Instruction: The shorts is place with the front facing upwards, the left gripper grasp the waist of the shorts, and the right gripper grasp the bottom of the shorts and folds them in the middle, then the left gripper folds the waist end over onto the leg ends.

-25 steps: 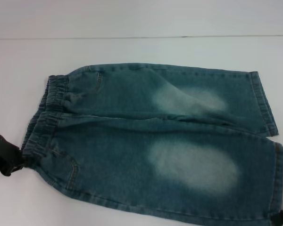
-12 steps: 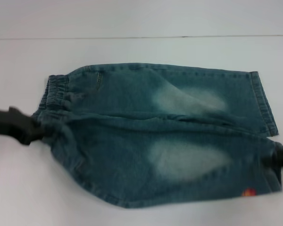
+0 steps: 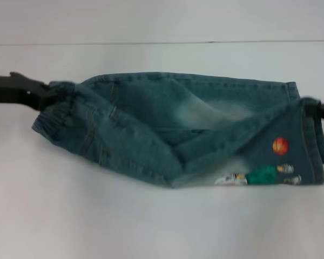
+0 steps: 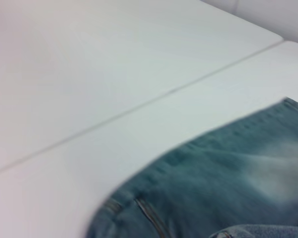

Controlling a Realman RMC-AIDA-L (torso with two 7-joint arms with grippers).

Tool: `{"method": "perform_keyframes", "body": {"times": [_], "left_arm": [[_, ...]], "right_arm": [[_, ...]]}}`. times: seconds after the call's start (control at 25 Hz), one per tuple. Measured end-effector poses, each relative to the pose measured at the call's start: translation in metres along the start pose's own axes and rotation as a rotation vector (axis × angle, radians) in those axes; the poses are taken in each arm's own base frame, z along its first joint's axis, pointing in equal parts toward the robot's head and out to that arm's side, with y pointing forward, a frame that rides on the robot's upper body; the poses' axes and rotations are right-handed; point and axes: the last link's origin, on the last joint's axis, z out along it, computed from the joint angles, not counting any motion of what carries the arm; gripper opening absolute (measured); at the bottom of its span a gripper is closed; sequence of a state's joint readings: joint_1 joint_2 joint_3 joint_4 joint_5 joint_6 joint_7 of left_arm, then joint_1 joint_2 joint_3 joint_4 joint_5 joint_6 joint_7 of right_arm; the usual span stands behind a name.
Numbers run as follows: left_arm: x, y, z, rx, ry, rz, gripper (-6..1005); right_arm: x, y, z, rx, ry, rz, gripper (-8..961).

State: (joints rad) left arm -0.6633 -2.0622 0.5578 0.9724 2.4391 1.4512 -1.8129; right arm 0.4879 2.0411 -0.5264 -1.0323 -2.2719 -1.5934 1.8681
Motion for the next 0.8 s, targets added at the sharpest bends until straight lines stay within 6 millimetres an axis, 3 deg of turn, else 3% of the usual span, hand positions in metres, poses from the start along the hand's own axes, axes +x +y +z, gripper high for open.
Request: {"method": "perform_keyframes", "body": {"times": [0.52,0.8], "left_arm": [[0.024,-0.010,0.037,0.244,0.091,0.012,50],[0.021,-0.012,0.052,0.299,0.075,0.008,65]], "right_arm": [[-0.031,-0.025,0.022,0.231,-0.157,-0.063,35],[-0.026,-0.038,0.037,0.324,-0.145,-0.041,45]]}}
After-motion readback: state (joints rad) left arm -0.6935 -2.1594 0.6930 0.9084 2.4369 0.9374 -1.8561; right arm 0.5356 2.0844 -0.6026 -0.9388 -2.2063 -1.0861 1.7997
